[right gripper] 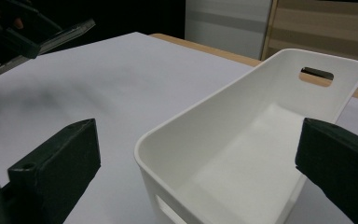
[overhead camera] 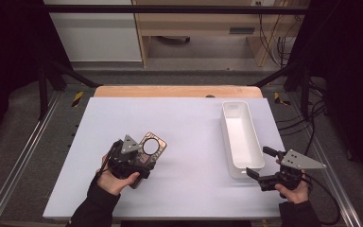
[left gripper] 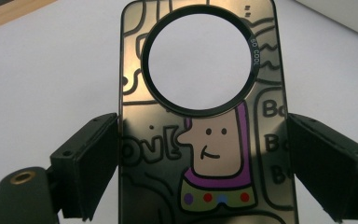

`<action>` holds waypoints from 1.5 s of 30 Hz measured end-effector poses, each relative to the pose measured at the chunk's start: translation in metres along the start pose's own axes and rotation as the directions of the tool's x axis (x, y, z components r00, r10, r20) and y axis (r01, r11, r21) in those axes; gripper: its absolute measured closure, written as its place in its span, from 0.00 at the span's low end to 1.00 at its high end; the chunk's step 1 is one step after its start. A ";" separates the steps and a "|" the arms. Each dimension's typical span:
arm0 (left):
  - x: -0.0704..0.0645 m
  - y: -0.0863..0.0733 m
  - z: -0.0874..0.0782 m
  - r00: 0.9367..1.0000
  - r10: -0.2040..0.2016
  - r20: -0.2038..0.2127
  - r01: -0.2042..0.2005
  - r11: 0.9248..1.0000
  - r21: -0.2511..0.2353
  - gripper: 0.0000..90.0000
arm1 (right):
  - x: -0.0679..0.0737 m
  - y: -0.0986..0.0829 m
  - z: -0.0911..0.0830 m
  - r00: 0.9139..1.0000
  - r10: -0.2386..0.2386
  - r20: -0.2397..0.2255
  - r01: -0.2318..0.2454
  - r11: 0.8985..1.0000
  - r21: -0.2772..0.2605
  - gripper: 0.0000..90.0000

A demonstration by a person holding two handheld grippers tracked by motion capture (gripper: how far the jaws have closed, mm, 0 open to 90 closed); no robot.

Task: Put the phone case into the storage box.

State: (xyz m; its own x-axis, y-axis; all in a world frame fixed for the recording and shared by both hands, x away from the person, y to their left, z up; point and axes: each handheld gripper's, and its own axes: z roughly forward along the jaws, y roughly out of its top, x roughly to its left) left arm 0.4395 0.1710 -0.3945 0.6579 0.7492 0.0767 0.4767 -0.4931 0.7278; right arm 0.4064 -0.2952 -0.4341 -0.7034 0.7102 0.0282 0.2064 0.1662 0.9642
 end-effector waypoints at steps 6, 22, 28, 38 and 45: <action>-0.008 0.001 0.001 0.999 0.032 0.026 -0.032 0.999 0.000 0.13 | 0.003 0.002 0.001 1.000 -0.013 -0.008 0.013 1.000 0.004 0.00; -0.027 0.004 0.005 0.991 0.103 0.082 -0.104 0.995 0.005 0.13 | 0.010 0.005 0.007 0.999 -0.036 -0.038 0.036 0.999 0.017 0.00; -0.032 0.005 0.006 0.985 0.121 0.123 -0.121 0.993 -0.003 0.13 | 0.013 0.006 0.011 0.997 -0.054 -0.059 0.056 0.998 0.027 0.00; -0.041 0.008 0.007 0.976 0.155 0.152 -0.155 0.988 -0.009 0.13 | 0.022 0.010 0.018 0.992 -0.079 -0.095 0.083 0.996 0.044 0.00; -0.049 0.009 0.009 0.967 0.184 0.174 -0.185 0.983 -0.012 0.13 | 0.028 0.012 0.024 0.987 -0.097 -0.126 0.104 0.993 0.055 0.01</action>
State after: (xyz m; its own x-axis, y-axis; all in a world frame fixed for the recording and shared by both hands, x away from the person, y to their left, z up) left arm 0.4171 0.1258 -0.3977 0.8257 0.5570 0.0900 0.3397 -0.6181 0.7089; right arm 0.4052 -0.2567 -0.4278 -0.8001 0.5990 -0.0322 0.1691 0.2767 0.9459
